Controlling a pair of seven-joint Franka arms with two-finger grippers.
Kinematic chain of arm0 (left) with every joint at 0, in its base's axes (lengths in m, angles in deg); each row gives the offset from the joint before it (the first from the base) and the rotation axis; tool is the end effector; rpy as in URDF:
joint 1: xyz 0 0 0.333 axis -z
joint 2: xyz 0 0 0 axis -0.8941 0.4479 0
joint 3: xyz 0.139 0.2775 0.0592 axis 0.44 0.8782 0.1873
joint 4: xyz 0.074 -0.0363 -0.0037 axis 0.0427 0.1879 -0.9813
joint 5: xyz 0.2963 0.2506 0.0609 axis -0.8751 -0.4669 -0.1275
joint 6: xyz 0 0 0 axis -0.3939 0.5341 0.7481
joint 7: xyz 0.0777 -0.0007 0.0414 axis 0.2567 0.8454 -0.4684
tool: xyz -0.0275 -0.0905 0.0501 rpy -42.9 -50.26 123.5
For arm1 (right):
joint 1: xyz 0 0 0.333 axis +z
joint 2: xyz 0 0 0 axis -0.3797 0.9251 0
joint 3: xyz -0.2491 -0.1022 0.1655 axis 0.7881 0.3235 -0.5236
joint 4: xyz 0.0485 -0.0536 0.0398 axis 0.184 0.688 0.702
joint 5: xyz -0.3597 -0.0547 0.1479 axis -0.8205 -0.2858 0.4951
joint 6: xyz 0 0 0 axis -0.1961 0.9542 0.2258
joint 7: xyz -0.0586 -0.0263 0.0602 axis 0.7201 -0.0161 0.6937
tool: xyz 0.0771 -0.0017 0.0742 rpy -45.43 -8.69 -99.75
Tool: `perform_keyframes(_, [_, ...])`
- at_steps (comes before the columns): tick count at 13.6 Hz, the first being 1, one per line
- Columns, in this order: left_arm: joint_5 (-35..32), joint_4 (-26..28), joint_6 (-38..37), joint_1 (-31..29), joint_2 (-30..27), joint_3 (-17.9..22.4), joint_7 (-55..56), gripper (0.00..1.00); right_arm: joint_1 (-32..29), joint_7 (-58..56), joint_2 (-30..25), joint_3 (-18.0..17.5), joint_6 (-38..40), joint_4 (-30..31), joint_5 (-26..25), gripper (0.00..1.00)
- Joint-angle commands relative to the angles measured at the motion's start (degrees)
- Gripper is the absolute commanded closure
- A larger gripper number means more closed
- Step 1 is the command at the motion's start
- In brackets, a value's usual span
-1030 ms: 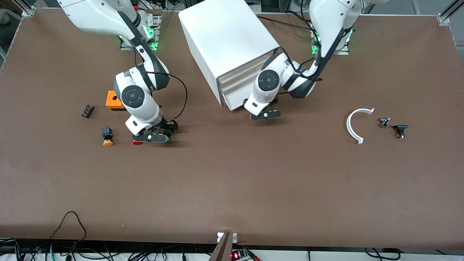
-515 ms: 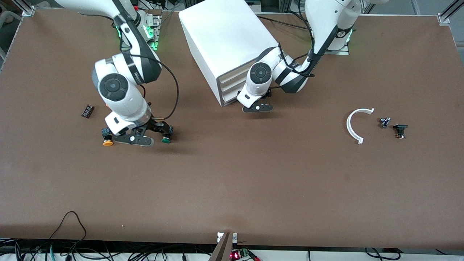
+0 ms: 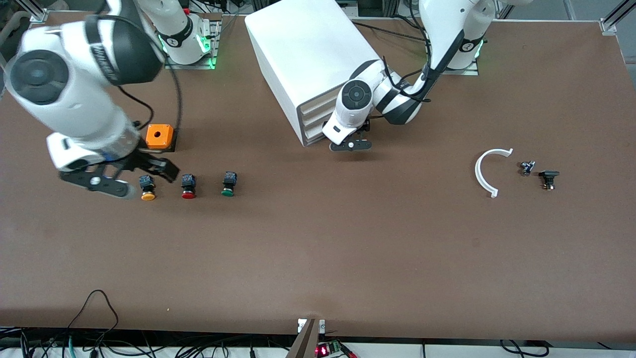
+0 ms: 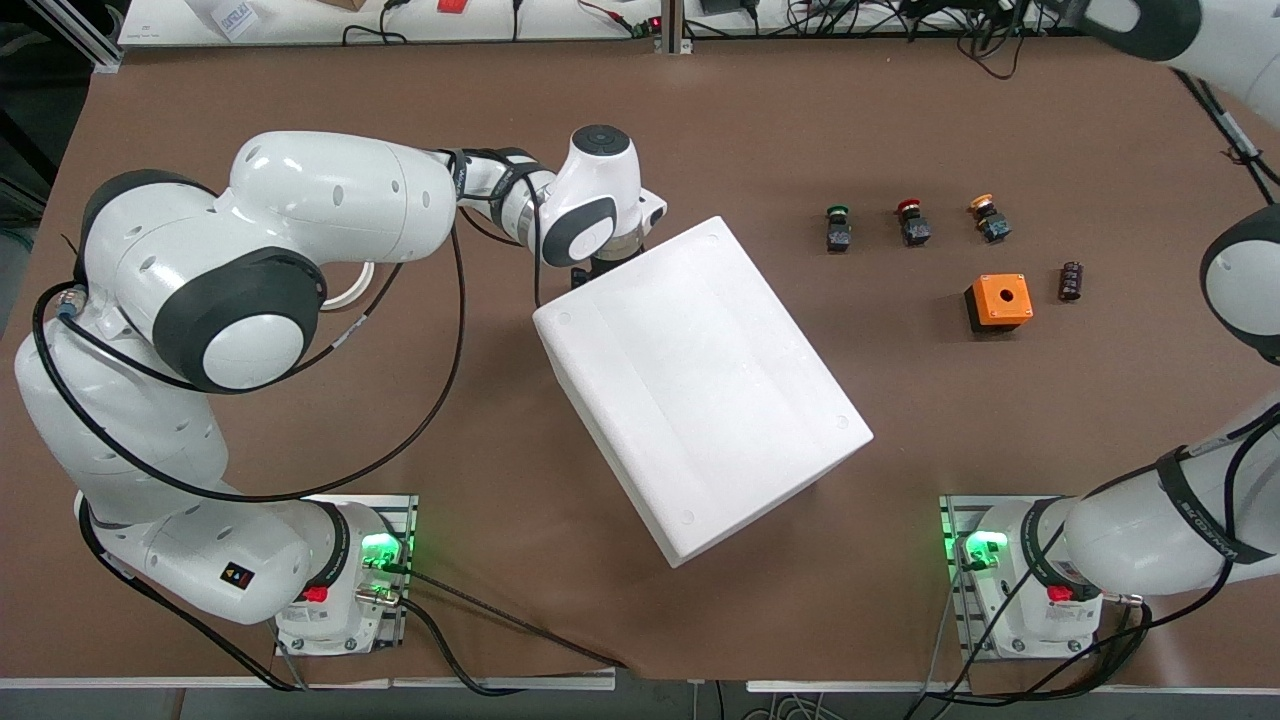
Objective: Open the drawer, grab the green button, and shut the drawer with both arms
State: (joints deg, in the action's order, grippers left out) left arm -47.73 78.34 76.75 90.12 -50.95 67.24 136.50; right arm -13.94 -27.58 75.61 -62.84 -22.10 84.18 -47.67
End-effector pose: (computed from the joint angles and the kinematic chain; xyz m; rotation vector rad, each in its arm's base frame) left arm 0.4128 -0.4344 0.2201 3.0891 0.1386 -0.3471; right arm 0.6340 0.1519 0.5331 3.0091 -0.4071 0.0733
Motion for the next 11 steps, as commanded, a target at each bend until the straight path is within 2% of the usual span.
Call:
perform_keyframes(1, [0.77,1.34,-0.27,-4.03,-1.89,-0.8,-0.18,0.0,-1.87,-7.84,-3.02,1.28,4.61,-0.39,0.48,0.0])
perform_keyframes(4, [0.68,0.55,-3.42,-14.38,-8.63,-0.45,-0.09,0.0,-2.31,-20.38,-4.35,6.9,7.71,0.48,1.53,0.0])
perform_keyframes(6, [0.34,-1.99,-5.01,-20.9,-11.11,-0.27,-0.97,0.0,-2.31,-23.08,-5.48,10.68,7.7,2.58,5.74,0.0])
perform_keyframes(8, [0.33,-6.37,-11.74,-21.89,-13.65,1.65,-8.76,0.0,-2.31,-24.13,-10.38,11.13,5.52,9.85,5.93,0.0])
perform_keyframes(10, [0.68,-12.43,-19.74,-23.47,-16.2,3.94,-10.55,0.0,-2.31,-29.73,-17.5,12.36,-0.7,20.29,5.84,0.0])
perform_keyframes(11, [0.77,-14.64,-22.91,-24.09,-18.04,4.82,-12.9,0.0,-2.31,-31.94,-19.79,13.41,-2.04,23.65,5.93,0.0])
